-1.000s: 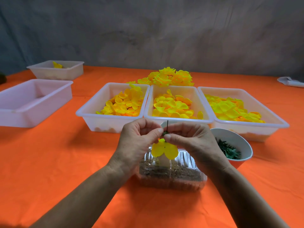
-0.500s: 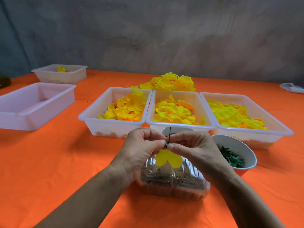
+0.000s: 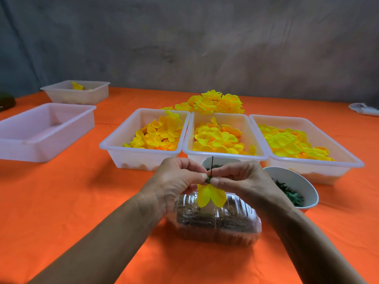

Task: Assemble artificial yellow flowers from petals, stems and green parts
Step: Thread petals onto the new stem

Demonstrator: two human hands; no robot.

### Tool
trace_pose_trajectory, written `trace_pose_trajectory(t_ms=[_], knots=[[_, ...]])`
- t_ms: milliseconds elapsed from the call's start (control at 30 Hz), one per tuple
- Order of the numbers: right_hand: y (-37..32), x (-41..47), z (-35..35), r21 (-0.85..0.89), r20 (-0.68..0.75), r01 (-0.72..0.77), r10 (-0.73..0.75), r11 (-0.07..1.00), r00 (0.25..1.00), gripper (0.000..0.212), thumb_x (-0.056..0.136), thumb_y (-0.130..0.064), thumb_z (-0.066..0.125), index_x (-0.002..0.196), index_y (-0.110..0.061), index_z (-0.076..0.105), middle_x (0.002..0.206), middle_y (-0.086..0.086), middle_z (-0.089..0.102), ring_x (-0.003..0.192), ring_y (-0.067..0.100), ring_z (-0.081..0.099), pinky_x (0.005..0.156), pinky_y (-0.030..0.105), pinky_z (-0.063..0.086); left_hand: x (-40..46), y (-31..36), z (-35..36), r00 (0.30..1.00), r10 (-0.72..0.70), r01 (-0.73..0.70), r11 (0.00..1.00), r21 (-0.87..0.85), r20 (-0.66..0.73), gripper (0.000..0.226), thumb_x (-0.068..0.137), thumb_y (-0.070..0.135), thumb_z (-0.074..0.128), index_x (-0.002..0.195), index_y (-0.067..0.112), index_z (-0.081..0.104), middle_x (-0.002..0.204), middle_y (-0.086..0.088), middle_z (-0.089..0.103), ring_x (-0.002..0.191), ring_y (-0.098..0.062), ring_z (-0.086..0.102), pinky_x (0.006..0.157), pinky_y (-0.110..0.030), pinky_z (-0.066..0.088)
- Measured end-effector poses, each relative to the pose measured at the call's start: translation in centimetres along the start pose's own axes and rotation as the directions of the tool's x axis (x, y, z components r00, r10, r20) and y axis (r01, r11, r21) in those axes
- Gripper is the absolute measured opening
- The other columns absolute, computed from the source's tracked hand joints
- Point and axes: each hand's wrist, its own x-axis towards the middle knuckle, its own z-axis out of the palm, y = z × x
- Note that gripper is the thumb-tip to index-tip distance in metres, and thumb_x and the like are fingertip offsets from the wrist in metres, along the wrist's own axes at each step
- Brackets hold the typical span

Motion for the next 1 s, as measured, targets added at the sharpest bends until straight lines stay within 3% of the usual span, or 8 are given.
trace_pose_trajectory(t_ms=[100,200,433,500,633,800,900,1000], knots=[[0.0,0.0,-0.2,0.038,-0.005,-0.015,0.015,0.999,1.0,0.016,0.079,0.003,0.067,0.094,0.004,0.072,0.092,0.026,0.071,0.085,0.03,0.063,0.09,0.055,0.047,0.0,-0.1,0.0,1.0,-0.025,0.025,0.999,-0.026,-0.001,0.019,0.081,-0.002,0.068,0.069,0.012,0.064,0.055,0.002,0.064,0.048,-0.009,0.051,0.055,-0.022,0.045],[0.2,-0.1,-0.1,0.032,-0.013,0.013,-0.013,0.999,1.0,0.016,0.077,0.005,0.069,0.091,0.001,0.073,0.088,0.021,0.072,0.084,0.029,0.066,0.087,0.049,0.051,0.0,-0.1,0.0,1.0,-0.019,0.019,1.0,-0.014,0.003,0.018,0.081,-0.001,0.068,0.069,0.012,0.066,0.054,0.002,0.063,0.046,-0.008,0.051,0.055,-0.022,0.044],[0.0,0.0,-0.3,-0.188,-0.035,0.118,-0.126,0.975,0.991,0.02,0.073,-0.009,0.078,0.068,-0.029,0.076,0.074,0.002,0.073,0.065,0.008,0.062,0.063,0.031,0.051,-0.1,0.5,-0.5,0.998,0.051,-0.053,0.995,0.084,0.035,0.015,0.077,-0.004,0.07,0.069,0.01,0.069,0.047,0.006,0.061,0.042,0.001,0.053,0.044,-0.011,0.041],[-0.1,0.1,-0.4,-0.255,-0.017,0.129,-0.138,0.958,0.99,0.016,0.074,-0.013,0.078,0.07,-0.028,0.076,0.073,0.0,0.073,0.061,0.003,0.06,0.058,0.028,0.05,-0.2,0.5,-0.5,0.994,0.103,-0.107,0.985,0.132,0.041,0.014,0.078,-0.004,0.069,0.07,0.008,0.069,0.048,0.007,0.062,0.044,0.003,0.053,0.046,-0.009,0.04],[-0.4,0.2,-0.6,-0.343,0.008,0.131,-0.137,0.93,0.991,0.008,0.074,-0.017,0.078,0.074,-0.025,0.076,0.074,-0.002,0.073,0.062,0.003,0.06,0.068,0.036,0.053,-0.5,0.2,-0.6,0.978,0.206,-0.209,0.949,0.234,0.037,0.008,0.078,0.004,0.073,0.072,0.011,0.073,0.067,-0.003,0.069,0.06,-0.003,0.058,0.058,-0.012,0.045],[-0.7,0.5,-0.5,-0.416,-0.004,0.136,-0.151,0.899,0.989,0.013,0.073,-0.017,0.08,0.067,-0.025,0.073,0.072,-0.005,0.071,0.06,-0.001,0.057,0.067,0.032,0.052,-0.7,0.2,-0.6,0.965,0.26,-0.252,0.895,0.368,0.028,0.008,0.076,0.009,0.076,0.071,0.014,0.074,0.048,0.012,0.061,0.045,0.007,0.05,0.047,-0.008,0.037],[-0.2,0.6,-0.3,-0.448,-0.018,0.115,-0.138,0.886,0.99,0.007,0.073,-0.02,0.081,0.071,-0.021,0.074,0.076,-0.004,0.072,0.065,0.0,0.058,0.069,0.029,0.051,-0.5,0.1,-0.5,0.951,0.309,-0.278,0.813,0.511,0.026,0.006,0.076,0.013,0.077,0.072,0.018,0.076,0.06,0.008,0.068,0.056,0.002,0.057,0.059,-0.019,0.048],[0.4,0.5,-0.2,-0.416,-0.037,0.107,-0.134,0.903,0.99,0.009,0.072,-0.019,0.081,0.07,-0.023,0.074,0.076,-0.003,0.073,0.054,-0.007,0.053,0.062,0.022,0.043,-0.4,0.2,-0.4,0.943,0.329,-0.297,0.765,0.572,0.05,0.007,0.076,0.015,0.076,0.072,0.02,0.075,0.062,0.01,0.066,0.06,-0.001,0.059,0.065,-0.022,0.049]])
